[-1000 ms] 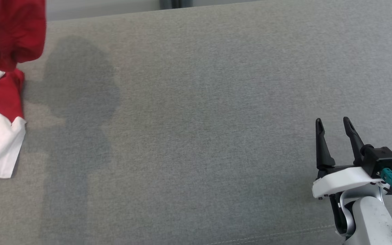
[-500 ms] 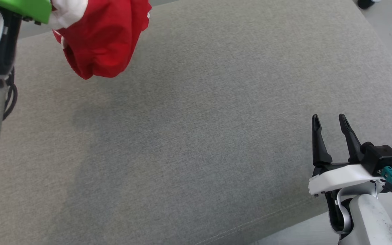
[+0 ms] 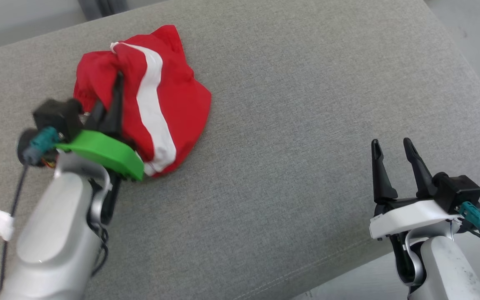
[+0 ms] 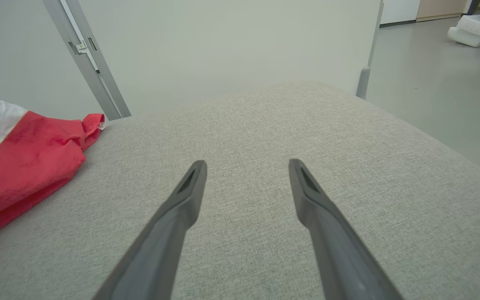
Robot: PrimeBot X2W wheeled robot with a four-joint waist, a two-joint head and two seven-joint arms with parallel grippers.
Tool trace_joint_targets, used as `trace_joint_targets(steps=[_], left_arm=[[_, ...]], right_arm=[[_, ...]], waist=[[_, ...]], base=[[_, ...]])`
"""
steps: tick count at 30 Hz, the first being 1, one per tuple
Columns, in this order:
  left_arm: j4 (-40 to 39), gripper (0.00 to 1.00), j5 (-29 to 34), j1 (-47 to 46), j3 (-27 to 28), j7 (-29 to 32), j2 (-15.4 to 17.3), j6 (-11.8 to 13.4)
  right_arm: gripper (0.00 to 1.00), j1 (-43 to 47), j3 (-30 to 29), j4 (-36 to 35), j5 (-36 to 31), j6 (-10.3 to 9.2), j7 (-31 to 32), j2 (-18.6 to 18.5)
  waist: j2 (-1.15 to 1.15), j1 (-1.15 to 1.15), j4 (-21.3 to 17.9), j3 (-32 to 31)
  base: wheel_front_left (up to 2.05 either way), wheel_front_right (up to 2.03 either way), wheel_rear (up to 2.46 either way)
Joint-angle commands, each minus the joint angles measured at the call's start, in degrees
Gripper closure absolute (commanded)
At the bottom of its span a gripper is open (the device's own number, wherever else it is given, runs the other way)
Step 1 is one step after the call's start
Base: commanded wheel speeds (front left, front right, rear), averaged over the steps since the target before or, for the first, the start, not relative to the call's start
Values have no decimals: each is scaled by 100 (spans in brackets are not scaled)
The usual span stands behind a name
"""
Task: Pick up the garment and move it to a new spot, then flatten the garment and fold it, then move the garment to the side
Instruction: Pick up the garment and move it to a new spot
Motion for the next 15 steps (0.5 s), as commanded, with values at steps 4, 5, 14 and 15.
trace_joint_targets(steps=[4,5,14,15], left_arm=[[269,100,-54,605,-279,-176,-337,-57],[324,100,-47,704,-351,-216,-420,-83],[515,0,108,686,-497,-471,-732,-135],[477,0,138,680,-451,-506,-717,-113]], right_arm=[[0,61,42,71,-45,1,-19,-3],[0,68,54,80,-56,1,-19,-3],[0,175,77,153,-154,1,-19,-4],[0,194,76,157,-175,2,-19,-4]], waist=[[0,0,131,-144],[0,0,164,-177],[0,0,543,-546],[0,0,599,-591]], base=[[0,0,0],[0,0,0],[0,0,0],[0,0,0]])
